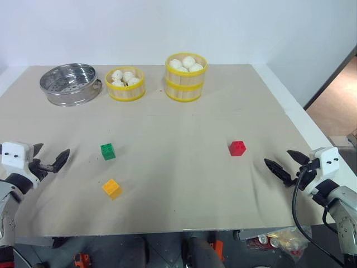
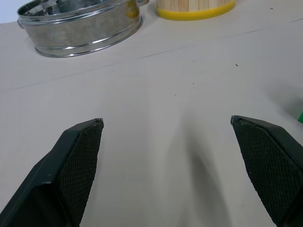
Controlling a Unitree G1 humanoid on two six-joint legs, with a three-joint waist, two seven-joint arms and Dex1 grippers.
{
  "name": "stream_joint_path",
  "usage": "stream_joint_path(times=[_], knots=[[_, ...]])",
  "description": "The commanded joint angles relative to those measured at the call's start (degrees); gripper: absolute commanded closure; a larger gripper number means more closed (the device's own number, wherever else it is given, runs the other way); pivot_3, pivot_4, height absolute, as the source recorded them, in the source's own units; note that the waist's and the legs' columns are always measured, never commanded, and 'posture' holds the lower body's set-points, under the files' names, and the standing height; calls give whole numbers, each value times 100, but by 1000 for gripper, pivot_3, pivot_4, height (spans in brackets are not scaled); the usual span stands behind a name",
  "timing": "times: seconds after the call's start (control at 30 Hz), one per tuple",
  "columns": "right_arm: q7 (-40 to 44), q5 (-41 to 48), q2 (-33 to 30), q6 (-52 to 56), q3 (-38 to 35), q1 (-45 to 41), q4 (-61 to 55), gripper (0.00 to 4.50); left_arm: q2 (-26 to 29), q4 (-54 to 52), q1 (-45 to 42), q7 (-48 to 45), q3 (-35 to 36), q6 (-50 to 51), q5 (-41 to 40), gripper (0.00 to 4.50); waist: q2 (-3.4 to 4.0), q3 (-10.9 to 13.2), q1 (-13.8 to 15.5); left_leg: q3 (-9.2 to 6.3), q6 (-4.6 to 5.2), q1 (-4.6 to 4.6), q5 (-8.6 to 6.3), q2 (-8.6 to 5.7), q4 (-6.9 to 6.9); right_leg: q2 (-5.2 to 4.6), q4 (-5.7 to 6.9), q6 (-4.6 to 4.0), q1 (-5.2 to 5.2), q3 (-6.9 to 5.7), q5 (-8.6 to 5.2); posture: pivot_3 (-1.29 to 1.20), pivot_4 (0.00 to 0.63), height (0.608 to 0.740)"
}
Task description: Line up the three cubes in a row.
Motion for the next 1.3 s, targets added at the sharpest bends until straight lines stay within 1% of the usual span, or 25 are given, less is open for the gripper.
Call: stream_joint_path(times=[0.03,0.13,0.47,0.53,0.57,0.63,0.7,0.8,0.87,0.9,0.97,1.0,1.07,1.13,1.2,1.3], knots=[[59,6,-126,-157,-110,-258,168,0,58,-142,12,45,243,-221,-11,24,0,0,0,0,0,0,0,0,0,0,0,0,0,0,0,0,150,740],[86,-48,-165,-158,54,-479,255,0,-5,-157,49,-22,304,-329,-118,24,1,0,-9,7,0,0,0,2,1,0,0,1,-3,2,2,0,150,740],[29,-57,-145,1,72,-469,53,0,-115,-36,58,19,407,-382,-226,24,0,0,0,4,0,1,0,3,1,6,0,1,-1,5,3,0,150,740],[76,-20,-199,59,45,-458,-37,0,-66,-186,49,-85,421,-369,-322,24,0,0,-1,4,0,1,0,3,2,6,0,2,-1,6,4,0,150,740],[82,14,-239,113,10,-484,-123,0,52,-493,69,-281,342,-239,-441,24,0,0,0,4,0,1,0,3,2,7,0,2,0,6,4,0,150,740],[72,201,-349,373,-36,-653,-471,0,444,-1309,-233,-658,71,218,-827,24,-10,6,4,3,0,0,0,4,3,8,1,2,-1,5,4,0,150,740],[69,355,-401,621,121,-870,-832,0,691,-1934,-630,-930,-256,743,-1292,24,-13,10,12,2,1,-15,3,16,10,8,3,2,-4,-6,5,0,150,740],[21,343,-315,787,482,-1147,-1058,0,814,-2424,-831,-1307,-853,1056,-1426,24,5,-3,1,35,0,-11,6,33,16,7,2,4,2,-5,6,0,150,740],[-81,296,-203,877,701,-1301,-1095,0,777,-2610,-984,-1414,-1217,1174,-1445,24,18,-10,-22,59,1,19,1,28,10,-2,-1,9,22,9,3,0,150,740],[-149,198,-135,891,878,-1366,-1100,0,734,-2679,-1111,-1518,-1552,1149,-1320,24,16,-9,-24,72,6,24,-3,29,7,0,-1,10,21,17,0,0,150,740],[-229,75,-68,898,1073,-1433,-1099,0,690,-2715,-1258,-1634,-1917,1097,-1154,24,13,-7,-16,70,6,7,-4,35,8,14,0,10,6,20,0,0,150,740],[-376,-70,13,853,1169,-1457,-1057,0,568,-2715,-1302,-1726,-2160,1081,-1135,24,13,-7,-13,66,6,-4,-3,39,8,24,1,14,-4,22,3,0,150,740],[-630,-266,166,771,1260,-1441,-999,0,417,-2679,-1304,-2161,-2813,898,-911,24,13,-7,-3,64,7,-11,-3,44,8,33,3,35,-11,25,16,0,150,740],[-921,-441,347,701,1289,-1419,-973,0,230,-2513,-1355,-2499,-3301,734,-724,24,15,-8,-2,67,7,-11,-4,46,7,36,2,36,-11,28,15,0,150,740],[-1064,-502,491,663,1309,-1428,-971,0,95,-2336,-1446,-2730,-3560,563,-561,24,14,-7,-2,68,7,-16,-4,47,9,38,2,38,-15,29,16,0,150,740],[-1355,-606,716,749,1378,-1440,-1038,0,-164,-2045,-1714,-2871,-3769,595,-533,24,14,-7,-2,67,8,-20,-4,55,16,51,4,35,-21,33,23,0,150,740]])
